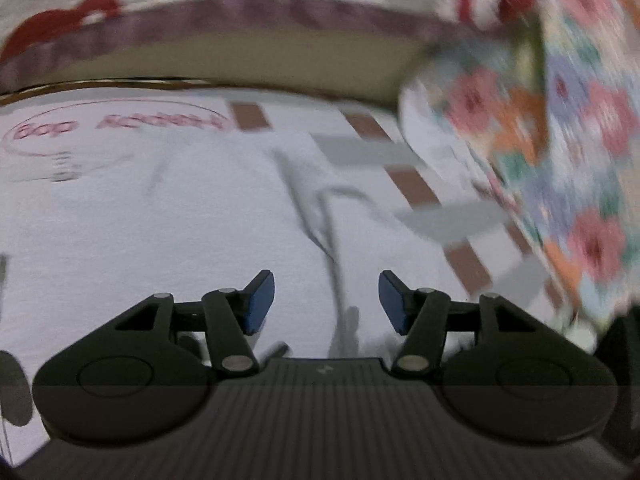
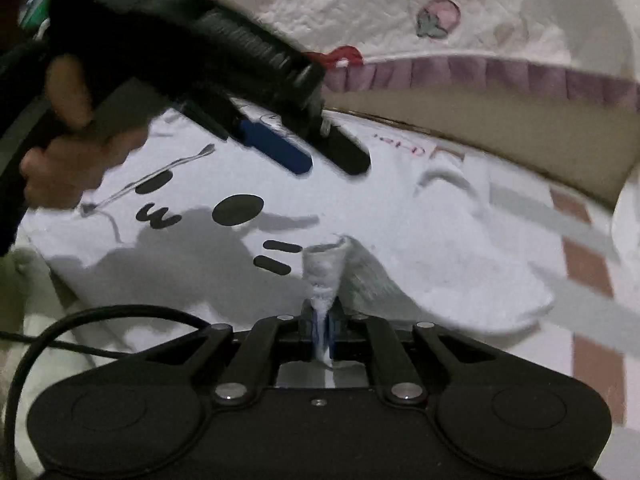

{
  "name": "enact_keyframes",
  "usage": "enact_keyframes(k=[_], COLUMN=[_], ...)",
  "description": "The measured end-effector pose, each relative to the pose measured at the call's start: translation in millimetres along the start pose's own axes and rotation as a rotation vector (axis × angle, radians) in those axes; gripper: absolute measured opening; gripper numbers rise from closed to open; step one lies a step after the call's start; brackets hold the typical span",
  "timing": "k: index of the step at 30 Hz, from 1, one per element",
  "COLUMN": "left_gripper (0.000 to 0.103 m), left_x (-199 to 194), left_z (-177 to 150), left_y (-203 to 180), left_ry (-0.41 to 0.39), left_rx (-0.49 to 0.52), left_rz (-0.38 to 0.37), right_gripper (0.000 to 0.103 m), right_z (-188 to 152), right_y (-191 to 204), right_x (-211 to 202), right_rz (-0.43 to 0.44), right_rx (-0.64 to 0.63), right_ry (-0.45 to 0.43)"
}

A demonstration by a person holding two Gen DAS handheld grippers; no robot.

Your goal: Fold clothes

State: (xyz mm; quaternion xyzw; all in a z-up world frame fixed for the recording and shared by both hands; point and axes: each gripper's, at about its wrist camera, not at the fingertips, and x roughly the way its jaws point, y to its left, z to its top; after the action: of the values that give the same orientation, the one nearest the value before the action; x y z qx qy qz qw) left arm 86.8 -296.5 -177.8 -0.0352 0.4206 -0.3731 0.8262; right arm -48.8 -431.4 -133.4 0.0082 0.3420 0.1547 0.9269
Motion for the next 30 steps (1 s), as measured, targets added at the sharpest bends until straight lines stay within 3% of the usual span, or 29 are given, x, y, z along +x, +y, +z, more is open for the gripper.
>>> enact_keyframes(k=[2, 7, 10, 12, 15, 19, 21, 24, 26, 27, 30], left_gripper=[0.057, 0.057, 0.057, 0.057, 0.057, 0.056, 0.055, 0.055, 0.055, 0.055, 0.055], left_x=[6, 16, 19, 20, 21, 22, 22, 21, 18, 16, 7], left_z=[-5, -13, -17, -20, -24, -28, -30, -30, -30, -29, -22], left_y=[-9, -17, -19, -18, -17, -20, -24, -19, -15, -14, 1], left_ry=[0.012, 0.052, 0.067, 0.074, 0.076, 0.061, 0.043, 0.045, 0.034, 0.023, -0.015], left_rx=[0.042, 0.09, 0.112, 0.107, 0.103, 0.157, 0.212, 0.185, 0.173, 0.168, 0.079], left_rz=[0.012, 0.023, 0.038, 0.031, 0.028, 0.111, 0.192, 0.179, 0.187, 0.188, 0.167], right_gripper=[0.011, 0.031, 0.033, 0.036, 0.038, 0.041, 0.041, 0.041, 0.014, 0.005, 0.005], right_z=[-5, -12, -26, -37, -42, -45, -43, -36, -34, -32, -16], right_y=[-9, -44, -74, -97, -115, -128, -127, -121, -125, -126, -119], right_x=[-3, -22, -41, -42, -33, -22, -18, -4, 3, 4, 0], right_rz=[0.039, 0.204, 0.216, 0.2, 0.061, -0.06, -0.105, -0.133, -0.098, -0.07, 0.005], right_rx=[0.074, 0.298, 0.512, 0.683, 0.759, 0.885, 0.904, 0.86, 0.837, 0.836, 0.765], right_ry=[0.015, 0.041, -0.114, -0.161, -0.104, -0.1, -0.129, -0.171, -0.184, -0.199, -0.272])
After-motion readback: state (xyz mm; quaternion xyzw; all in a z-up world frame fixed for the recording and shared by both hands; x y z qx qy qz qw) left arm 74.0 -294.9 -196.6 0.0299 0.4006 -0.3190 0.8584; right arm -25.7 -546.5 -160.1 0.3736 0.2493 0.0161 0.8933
